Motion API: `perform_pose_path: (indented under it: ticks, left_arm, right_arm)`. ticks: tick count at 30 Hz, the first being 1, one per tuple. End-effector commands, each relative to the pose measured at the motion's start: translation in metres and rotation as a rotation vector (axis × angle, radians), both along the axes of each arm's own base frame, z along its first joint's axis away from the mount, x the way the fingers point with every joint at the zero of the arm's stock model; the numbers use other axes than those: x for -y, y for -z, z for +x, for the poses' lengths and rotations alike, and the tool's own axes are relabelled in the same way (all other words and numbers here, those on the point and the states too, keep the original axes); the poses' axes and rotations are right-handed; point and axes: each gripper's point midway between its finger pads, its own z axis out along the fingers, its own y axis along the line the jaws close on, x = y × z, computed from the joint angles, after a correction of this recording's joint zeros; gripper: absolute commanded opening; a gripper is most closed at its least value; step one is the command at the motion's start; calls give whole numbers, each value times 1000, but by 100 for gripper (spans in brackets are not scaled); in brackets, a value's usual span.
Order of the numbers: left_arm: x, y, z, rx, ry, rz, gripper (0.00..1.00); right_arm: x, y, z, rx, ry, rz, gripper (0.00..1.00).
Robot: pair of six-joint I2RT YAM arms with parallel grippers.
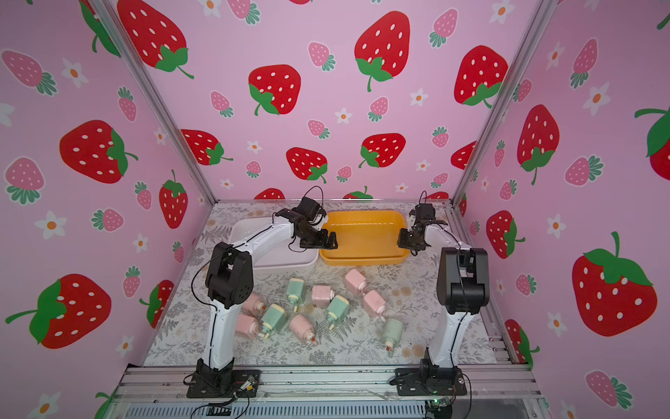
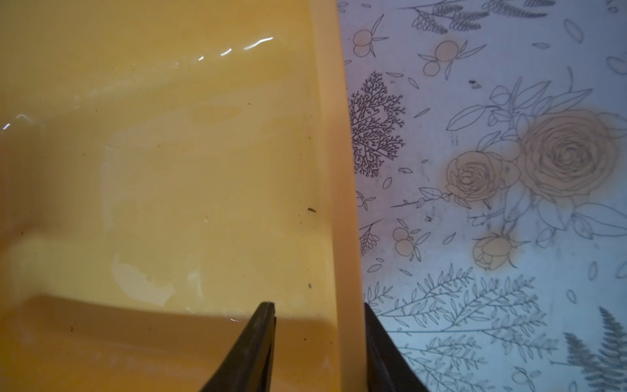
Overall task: Place the pencil sharpeners by color into the storage box
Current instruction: Move the storage box to the center of the board.
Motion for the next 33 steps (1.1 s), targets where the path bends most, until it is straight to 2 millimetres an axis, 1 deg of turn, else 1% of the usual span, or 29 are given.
perform_pose_path:
  ticks: [1, 4, 9, 13, 16, 18, 22, 28, 33]
  left_arm:
    - [9, -19, -10, 16, 75, -19, 100]
    - [9, -22, -14, 19, 100, -26, 100]
    - [8, -24, -21, 19, 128, -25, 100]
    - [2, -24, -27, 22, 129, -9, 100]
    - [-3, -25, -26, 34, 108, 4, 100]
    - [-4, -27, -25, 34, 99, 2, 100]
    - [-4, -30, -23, 43, 86, -8, 100]
    - [-5, -28, -21, 43, 71, -4, 100]
    - [-9, -23, -19, 39, 52, 8, 100]
  right_arm:
    - [3, -17, -5, 46, -7, -29, 38]
    - [5, -18, -9, 47, -24, -54, 38]
    - [6, -11, -15, 29, -62, -85, 38]
    - [13, -8, -16, 17, -57, -113, 38]
    - [22, -9, -14, 16, -40, -146, 37]
    - [24, -10, -14, 14, -48, -157, 35]
    - [24, -10, -14, 19, -91, -174, 31]
    - [30, -2, -13, -11, -93, -205, 24]
    - [25, -4, -15, -1, -123, -186, 15]
